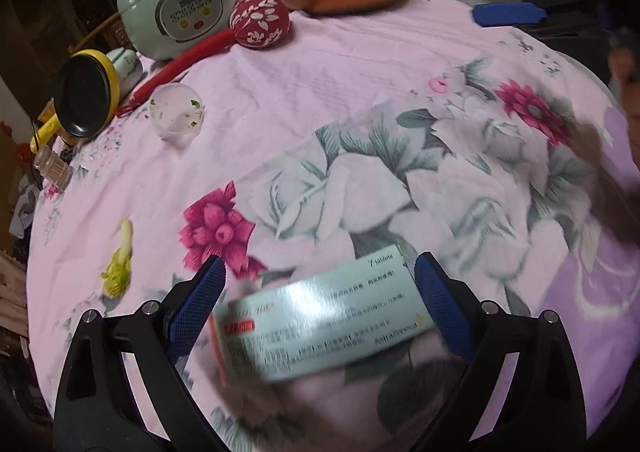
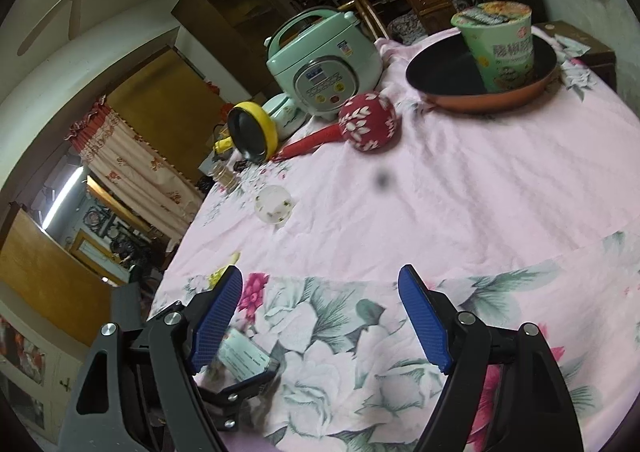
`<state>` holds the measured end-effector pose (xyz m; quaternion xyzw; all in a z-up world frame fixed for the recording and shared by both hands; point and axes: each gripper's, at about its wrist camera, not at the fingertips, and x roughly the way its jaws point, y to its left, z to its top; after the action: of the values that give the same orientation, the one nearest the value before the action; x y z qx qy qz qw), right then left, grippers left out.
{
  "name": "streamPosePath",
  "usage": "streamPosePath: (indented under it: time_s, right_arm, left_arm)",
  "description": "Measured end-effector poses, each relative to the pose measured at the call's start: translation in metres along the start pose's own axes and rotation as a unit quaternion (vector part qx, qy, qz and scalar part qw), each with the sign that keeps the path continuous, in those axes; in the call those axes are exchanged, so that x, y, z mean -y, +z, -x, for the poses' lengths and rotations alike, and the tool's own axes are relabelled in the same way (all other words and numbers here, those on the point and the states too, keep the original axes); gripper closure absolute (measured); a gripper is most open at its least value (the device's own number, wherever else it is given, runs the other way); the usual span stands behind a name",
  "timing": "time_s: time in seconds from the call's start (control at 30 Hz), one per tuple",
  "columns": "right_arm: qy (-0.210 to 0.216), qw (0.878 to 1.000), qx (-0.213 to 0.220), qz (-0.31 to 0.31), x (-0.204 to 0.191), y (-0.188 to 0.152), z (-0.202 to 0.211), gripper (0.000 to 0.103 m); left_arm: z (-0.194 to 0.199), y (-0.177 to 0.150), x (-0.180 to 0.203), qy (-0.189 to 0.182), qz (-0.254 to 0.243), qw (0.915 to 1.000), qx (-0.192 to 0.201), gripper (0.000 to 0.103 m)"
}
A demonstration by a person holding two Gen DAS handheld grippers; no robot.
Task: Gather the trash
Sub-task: 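Grasp the white-and-green medicine box with the left tool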
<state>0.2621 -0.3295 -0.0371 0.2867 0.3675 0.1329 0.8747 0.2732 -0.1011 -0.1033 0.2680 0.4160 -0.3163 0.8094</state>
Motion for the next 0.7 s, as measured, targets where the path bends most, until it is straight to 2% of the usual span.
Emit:
streamPosePath:
  time_s: [0.13, 0.33, 0.43, 0.53, 0.7]
  right_arm:
    - [0.016, 1.0, -0.016, -0.007, -0.002, -0.004, -0.006, 0.023]
    - [0.01, 1.0, -0.019, -0.005, -0.002, -0.005, -0.008, 0.023]
    - [0.014, 1.0, -0.021, -0.006, -0.002, -0.004, -0.008, 0.023]
    - [0.025, 0.999, -0.025, -0.005, -0.004, -0.006, -0.008, 0.023]
    - [0.023, 1.0, -0.018, 0.005, -0.008, -0.007, -0.004, 0.023]
  left_arm:
    - [0.005, -0.013, 0.008, -0.003, -0.036, 0.9993, -0.006, 0.011]
    - [0.0, -0.023, 0.001, -0.007, -0.031, 0.9992, -0.025, 0.011]
    - [0.005, -0.032, -0.007, 0.013, -0.023, 0.9992, -0.031, 0.01]
    - [0.006, -0.039, -0.028, 0.037, 0.016, 0.9983, -0.042, 0.01]
    - [0.016, -0.05, -0.066, 0.034, 0.121, 0.9906, -0.055, 0.011]
